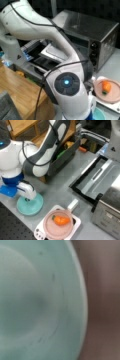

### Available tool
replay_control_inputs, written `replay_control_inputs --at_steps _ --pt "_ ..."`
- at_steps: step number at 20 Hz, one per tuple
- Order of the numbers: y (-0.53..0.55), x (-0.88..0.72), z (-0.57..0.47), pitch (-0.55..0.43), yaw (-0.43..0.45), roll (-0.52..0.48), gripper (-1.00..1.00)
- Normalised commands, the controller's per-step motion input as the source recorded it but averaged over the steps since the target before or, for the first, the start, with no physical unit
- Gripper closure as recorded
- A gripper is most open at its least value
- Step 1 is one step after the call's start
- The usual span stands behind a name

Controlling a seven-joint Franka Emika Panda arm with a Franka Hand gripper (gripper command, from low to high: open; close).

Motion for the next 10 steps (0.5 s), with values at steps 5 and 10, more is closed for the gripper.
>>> replay_control_inputs --at_steps 5,10 --pt "-0.14 0.26 0.03 0.075 0.001 0.261 -1.00" --pt "-0.06 0.24 -0.04 0.055 -0.043 0.257 -1.00"
